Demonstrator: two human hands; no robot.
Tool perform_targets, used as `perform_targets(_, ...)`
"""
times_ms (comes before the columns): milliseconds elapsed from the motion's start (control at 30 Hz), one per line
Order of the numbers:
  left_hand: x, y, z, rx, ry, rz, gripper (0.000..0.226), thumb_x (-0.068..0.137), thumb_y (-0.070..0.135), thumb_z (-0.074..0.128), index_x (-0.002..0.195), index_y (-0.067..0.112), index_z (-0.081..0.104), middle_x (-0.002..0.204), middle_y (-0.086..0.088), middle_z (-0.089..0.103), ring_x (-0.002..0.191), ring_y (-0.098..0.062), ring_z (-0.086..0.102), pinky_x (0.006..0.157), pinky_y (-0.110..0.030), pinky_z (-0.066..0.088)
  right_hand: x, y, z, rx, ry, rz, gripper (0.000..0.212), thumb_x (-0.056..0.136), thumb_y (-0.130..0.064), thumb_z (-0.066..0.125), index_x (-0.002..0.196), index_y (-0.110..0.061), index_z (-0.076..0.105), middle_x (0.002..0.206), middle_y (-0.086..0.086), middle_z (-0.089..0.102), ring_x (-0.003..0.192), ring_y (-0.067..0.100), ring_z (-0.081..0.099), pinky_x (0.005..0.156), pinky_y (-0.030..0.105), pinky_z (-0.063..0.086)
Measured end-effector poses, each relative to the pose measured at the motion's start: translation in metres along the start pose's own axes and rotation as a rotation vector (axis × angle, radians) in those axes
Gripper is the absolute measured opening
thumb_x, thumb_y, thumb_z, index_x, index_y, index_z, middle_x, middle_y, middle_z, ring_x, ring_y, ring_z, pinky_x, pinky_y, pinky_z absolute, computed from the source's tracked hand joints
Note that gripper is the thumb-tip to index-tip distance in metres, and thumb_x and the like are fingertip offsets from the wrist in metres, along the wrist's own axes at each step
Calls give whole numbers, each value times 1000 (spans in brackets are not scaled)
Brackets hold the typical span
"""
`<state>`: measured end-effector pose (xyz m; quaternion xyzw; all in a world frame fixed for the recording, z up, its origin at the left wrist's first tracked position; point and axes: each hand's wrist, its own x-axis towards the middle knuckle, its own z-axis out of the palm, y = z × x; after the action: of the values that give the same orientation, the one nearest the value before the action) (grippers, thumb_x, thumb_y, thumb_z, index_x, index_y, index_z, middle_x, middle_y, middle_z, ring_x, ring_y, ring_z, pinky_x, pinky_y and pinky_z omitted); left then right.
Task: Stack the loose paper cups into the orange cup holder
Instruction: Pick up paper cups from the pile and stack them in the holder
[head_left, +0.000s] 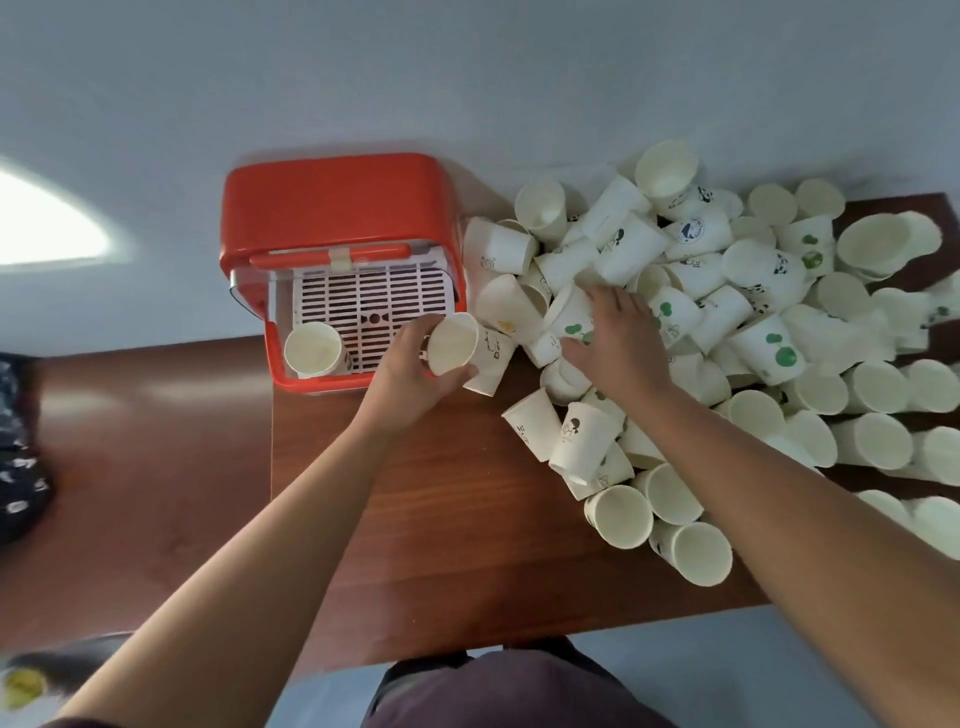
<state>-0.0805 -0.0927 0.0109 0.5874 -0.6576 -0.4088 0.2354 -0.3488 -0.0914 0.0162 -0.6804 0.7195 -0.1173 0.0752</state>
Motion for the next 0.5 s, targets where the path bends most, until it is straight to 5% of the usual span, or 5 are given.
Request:
perform_targets(167,-18,-13,-42,-60,65,-26,78,73,56,77,140,27,48,130,7,53,120,-13,52,102,-43,48,-4,-39,-27,280,-75,-6,66,76,-30,79,129,-5,49,119,11,55,112,28,48,94,40,45)
perform_targets(300,-37,-23,-80,-117,139,-56,63,80,49,77,134,30,52,130,9,54,118,-10,54,99,-39,52,-3,-93,-27,505,-157,1,68,75,-41,76,133,-20,47,122,-3,56,111,17,53,91,32,48)
perform_targets(400,-47,-35,-111,-85,251,-99,56,80,40,80,128,31,55,128,10,55,114,-10,57,95,-34,53,-6,-133,-25,621,-213,5,56,78,-37,76,126,-26,48,108,-16,54,98,1,56,74,8,42)
perform_targets(500,-49,-52,-139,-62,319,-171,62,77,37,83,130,29,52,126,9,49,112,-17,58,94,-35,53,-11,-165,-15,668,-261,-23,53,79,-35,77,123,-24,50,108,-11,57,90,-2,57,65,3,40)
